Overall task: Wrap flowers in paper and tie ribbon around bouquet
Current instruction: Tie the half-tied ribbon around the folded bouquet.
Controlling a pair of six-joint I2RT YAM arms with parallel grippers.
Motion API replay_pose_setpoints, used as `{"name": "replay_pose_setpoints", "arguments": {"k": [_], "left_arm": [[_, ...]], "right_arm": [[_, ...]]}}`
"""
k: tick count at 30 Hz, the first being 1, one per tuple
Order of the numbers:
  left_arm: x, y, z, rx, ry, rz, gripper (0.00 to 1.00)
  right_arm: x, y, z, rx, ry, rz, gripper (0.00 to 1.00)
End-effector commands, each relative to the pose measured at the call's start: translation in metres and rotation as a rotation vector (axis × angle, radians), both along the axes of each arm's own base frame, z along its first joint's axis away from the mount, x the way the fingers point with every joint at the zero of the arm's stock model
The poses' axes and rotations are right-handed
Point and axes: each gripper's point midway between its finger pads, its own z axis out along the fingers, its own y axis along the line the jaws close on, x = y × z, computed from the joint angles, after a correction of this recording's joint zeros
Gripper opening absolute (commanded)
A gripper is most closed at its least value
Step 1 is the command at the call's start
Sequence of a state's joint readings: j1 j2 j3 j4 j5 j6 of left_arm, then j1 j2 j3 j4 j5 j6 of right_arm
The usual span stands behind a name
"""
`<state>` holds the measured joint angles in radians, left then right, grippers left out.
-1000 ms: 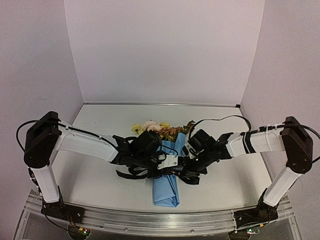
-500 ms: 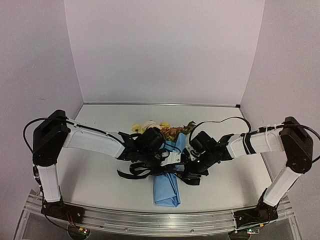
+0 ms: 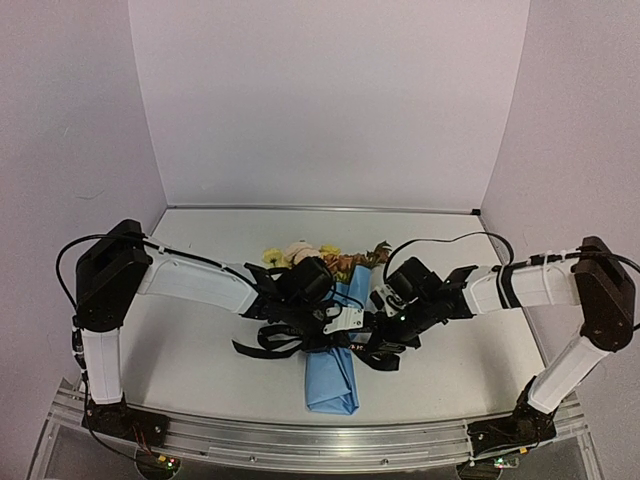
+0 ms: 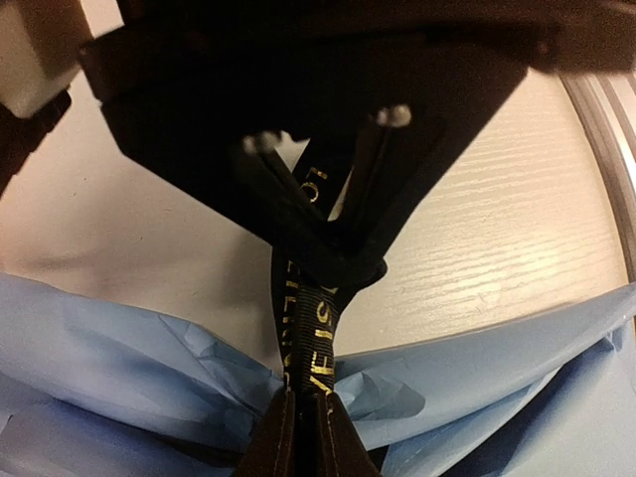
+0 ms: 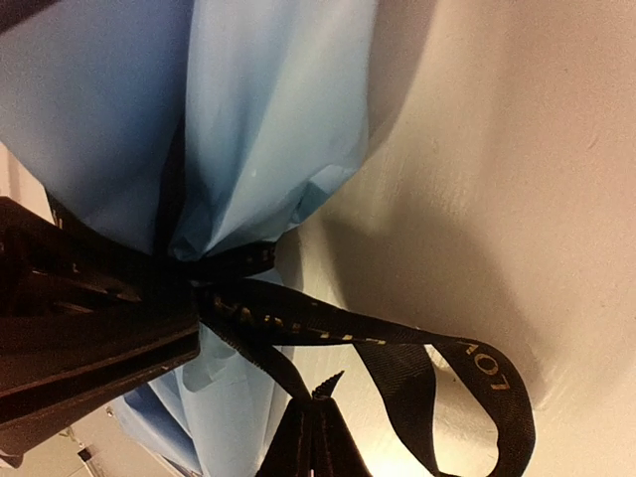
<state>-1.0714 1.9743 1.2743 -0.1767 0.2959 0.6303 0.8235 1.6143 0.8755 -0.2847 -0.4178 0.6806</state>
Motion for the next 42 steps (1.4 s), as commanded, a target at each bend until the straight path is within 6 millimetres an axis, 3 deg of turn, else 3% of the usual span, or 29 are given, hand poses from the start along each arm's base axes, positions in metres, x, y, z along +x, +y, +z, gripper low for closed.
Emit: {"name": "replay_pose_setpoints", "arguments": {"k": [1,20,42], "left_arm": [[-0.003,0.014,-0.005,0.031,0.017,0.007,0.08],[-0.006,0.029,-0.011,0.036,0.04,0.025,0.06],[-0.01,0.036,-0.013,0.039,0.056,0.02,0.05]], "right_arm": [[0.01,-0.005,0.019,0.023,-0.061,-0.038,0.0],[0.015,-0.045,0.021,-0.067,-0.061,-0.06,0.0],[0.024,-0.102,0.004,-0.107,0.015,-0.2,0.0]]}}
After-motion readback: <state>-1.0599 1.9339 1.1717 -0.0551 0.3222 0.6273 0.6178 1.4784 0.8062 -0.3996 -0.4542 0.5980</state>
